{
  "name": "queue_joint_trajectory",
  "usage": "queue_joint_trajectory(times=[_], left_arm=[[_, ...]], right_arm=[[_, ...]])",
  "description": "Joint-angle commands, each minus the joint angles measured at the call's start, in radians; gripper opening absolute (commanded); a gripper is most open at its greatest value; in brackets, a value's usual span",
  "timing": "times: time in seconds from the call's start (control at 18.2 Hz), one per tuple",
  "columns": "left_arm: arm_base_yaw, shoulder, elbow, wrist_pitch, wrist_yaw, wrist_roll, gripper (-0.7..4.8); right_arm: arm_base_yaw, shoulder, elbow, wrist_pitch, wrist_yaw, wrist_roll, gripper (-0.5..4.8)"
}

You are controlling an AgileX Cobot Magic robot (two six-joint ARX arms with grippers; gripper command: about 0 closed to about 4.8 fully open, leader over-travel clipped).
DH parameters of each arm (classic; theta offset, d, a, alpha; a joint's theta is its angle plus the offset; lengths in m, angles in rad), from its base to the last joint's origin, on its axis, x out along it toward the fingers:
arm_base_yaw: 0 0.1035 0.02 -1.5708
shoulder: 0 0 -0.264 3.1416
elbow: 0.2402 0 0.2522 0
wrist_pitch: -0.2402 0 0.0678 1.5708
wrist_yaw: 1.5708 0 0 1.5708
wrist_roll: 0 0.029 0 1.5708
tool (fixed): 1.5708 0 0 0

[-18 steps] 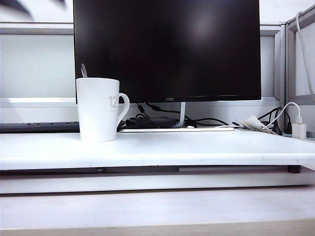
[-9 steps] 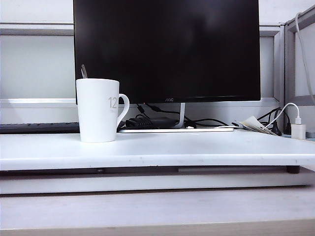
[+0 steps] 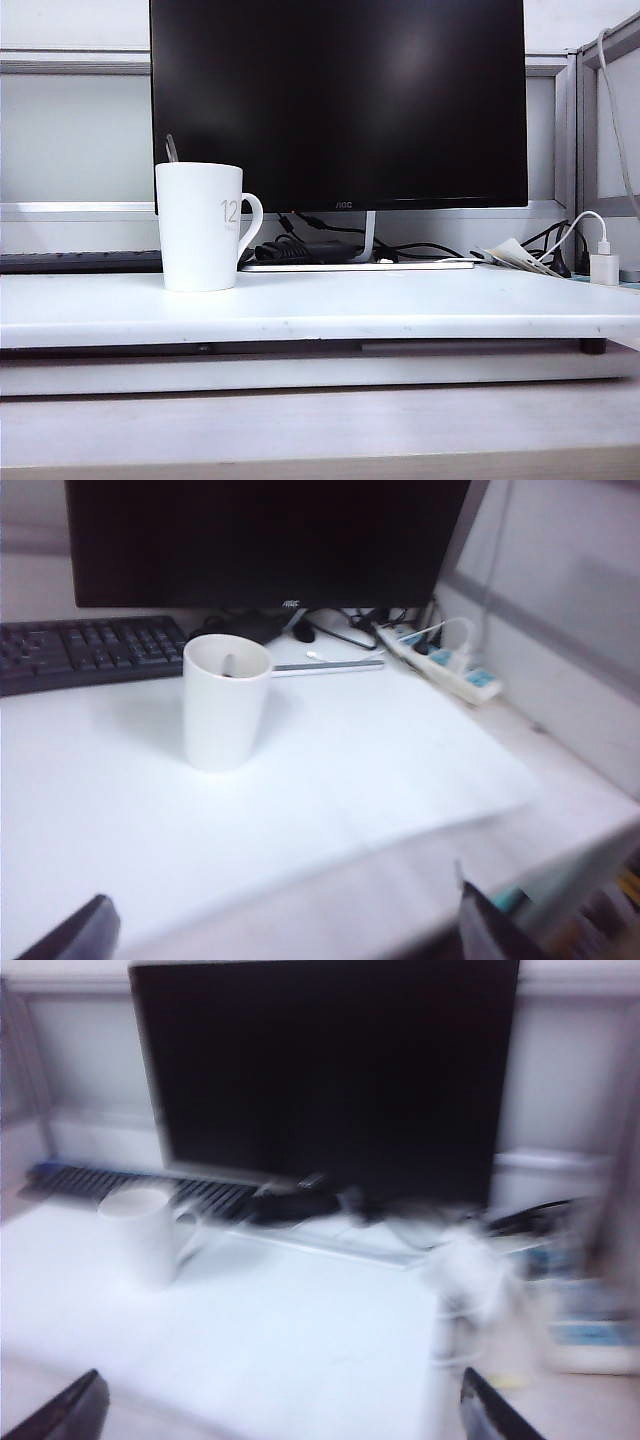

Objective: Pick up a spoon and stir the liquid in the cup.

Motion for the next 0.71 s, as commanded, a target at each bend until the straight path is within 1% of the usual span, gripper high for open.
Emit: queue_joint_trajectory(times=[0.05,0.11,0.16,0.22,0.27,0.33,0.44,0.49,0.55,0.6,0.66,0.71], left_arm=[[0.001,0.006,-0.236,0.393,-0.005,-0.003,4.79],[0.000,0.006,-0.306,0.486,-0.007,-0.029,4.79],[0.002,0.008,-0.386,0.575,-0.014,-0.054,4.79],[0.005,0.008,-0.454,0.626,-0.012,-0.078,4.79],[0.005,0.008,-0.501,0.639,-0.013,-0.109,4.79],[0.005,0.008,-0.575,0.639,-0.012,-0.182,4.79],[0.005,0.008,-0.650,0.639,-0.004,-0.282,4.79],[0.004,0.008,-0.686,0.638,-0.002,-0.314,4.79],[0.004,0.008,-0.707,0.638,-0.002,-0.312,4.79],[0.004,0.007,-0.718,0.637,-0.002,-0.308,4.13],[0.004,0.007,-0.736,0.639,-0.006,-0.307,1.70],[0.004,0.006,-0.741,0.639,-0.010,-0.306,0.16]], right_arm=[[-0.001,0.025,-0.312,0.439,-0.097,0.003,4.79],[-0.001,0.051,-0.409,0.596,-0.115,0.013,4.79],[0.002,0.081,-0.509,0.752,-0.107,0.061,4.79],[0.002,0.114,-0.579,0.853,-0.084,0.085,4.79],[0.000,0.135,-0.618,0.894,-0.072,0.093,4.79],[0.000,0.179,-0.689,0.949,-0.070,0.100,4.79],[0.003,0.225,-0.757,0.959,-0.070,0.101,4.79],[0.004,0.235,-0.784,0.950,-0.071,0.105,4.69],[0.004,0.237,-0.805,0.943,-0.074,0.117,3.63],[0.004,0.236,-0.818,0.943,-0.079,0.130,2.72],[0.004,0.234,-0.846,0.946,-0.094,0.134,0.14],[0.004,0.234,-0.859,0.948,-0.093,0.133,0.07]])
